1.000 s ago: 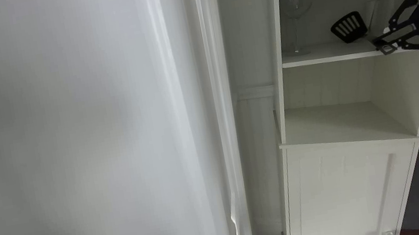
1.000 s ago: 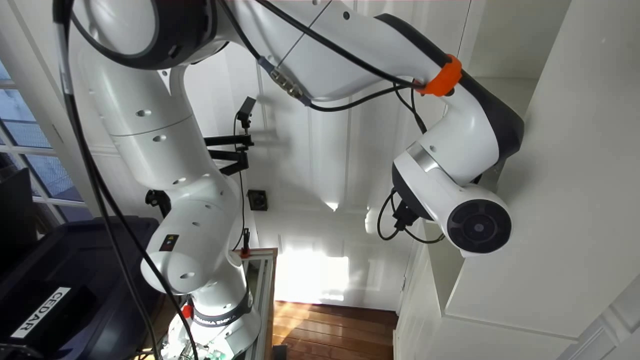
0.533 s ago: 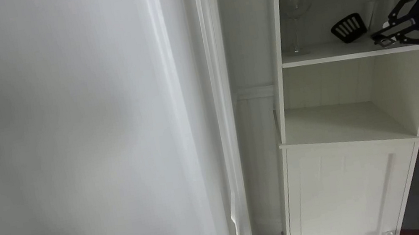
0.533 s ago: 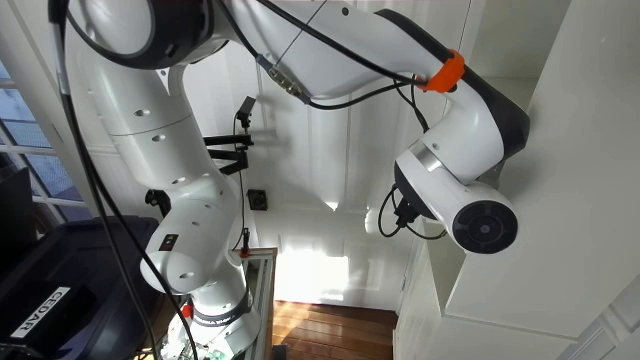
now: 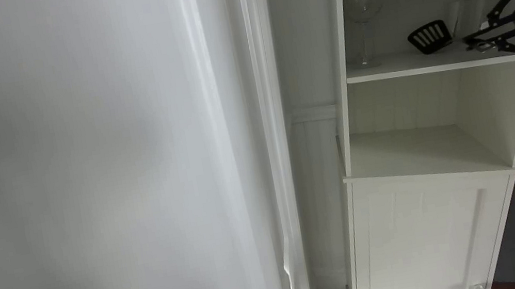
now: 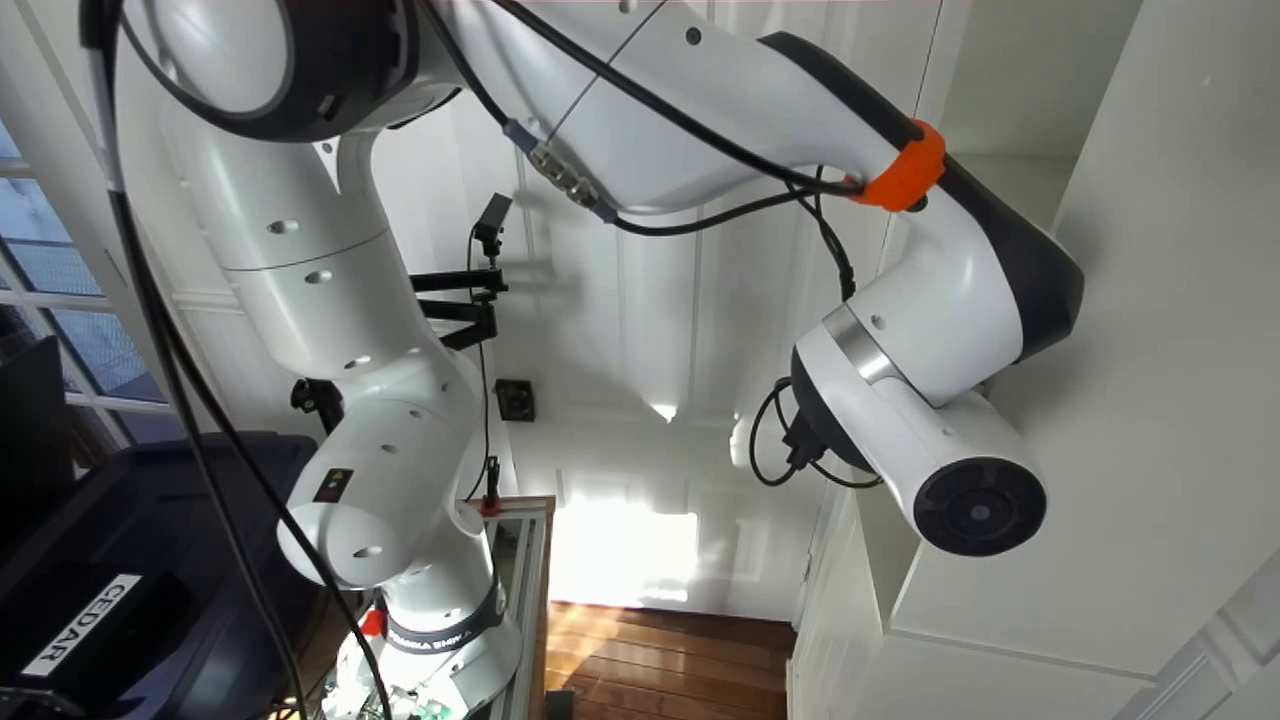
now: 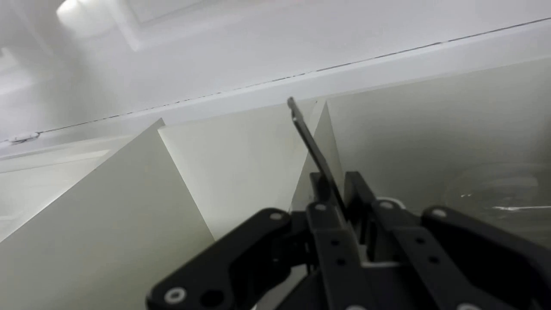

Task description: Pick up the spatula and place it on the bottom shelf

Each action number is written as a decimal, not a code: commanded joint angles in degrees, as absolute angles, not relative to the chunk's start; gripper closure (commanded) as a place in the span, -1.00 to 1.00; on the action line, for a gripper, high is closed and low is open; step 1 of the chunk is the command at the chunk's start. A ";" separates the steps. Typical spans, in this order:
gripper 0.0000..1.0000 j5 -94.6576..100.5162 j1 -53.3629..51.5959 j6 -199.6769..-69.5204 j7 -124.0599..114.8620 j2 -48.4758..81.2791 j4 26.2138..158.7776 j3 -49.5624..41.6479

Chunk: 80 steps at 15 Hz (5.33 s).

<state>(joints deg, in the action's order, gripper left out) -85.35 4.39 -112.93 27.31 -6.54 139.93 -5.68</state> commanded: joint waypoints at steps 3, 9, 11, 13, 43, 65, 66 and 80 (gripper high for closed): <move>0.92 -85.01 6.25 -105.32 32.83 -7.12 142.71 -7.10; 0.92 -83.63 7.88 -98.67 38.63 -7.02 143.95 -8.44; 0.92 -83.42 8.09 -97.18 39.72 -6.53 143.72 -8.57; 0.92 -83.04 8.14 -96.04 40.46 -6.01 143.38 -8.52; 0.92 -85.49 5.43 -102.23 33.58 4.17 132.70 -5.52; 0.94 -74.32 7.48 -91.07 42.32 4.54 133.54 -7.77; 0.94 -73.50 7.62 -90.50 43.51 4.43 133.62 -7.97; 0.94 -66.30 8.47 -78.49 59.05 3.97 132.86 -9.18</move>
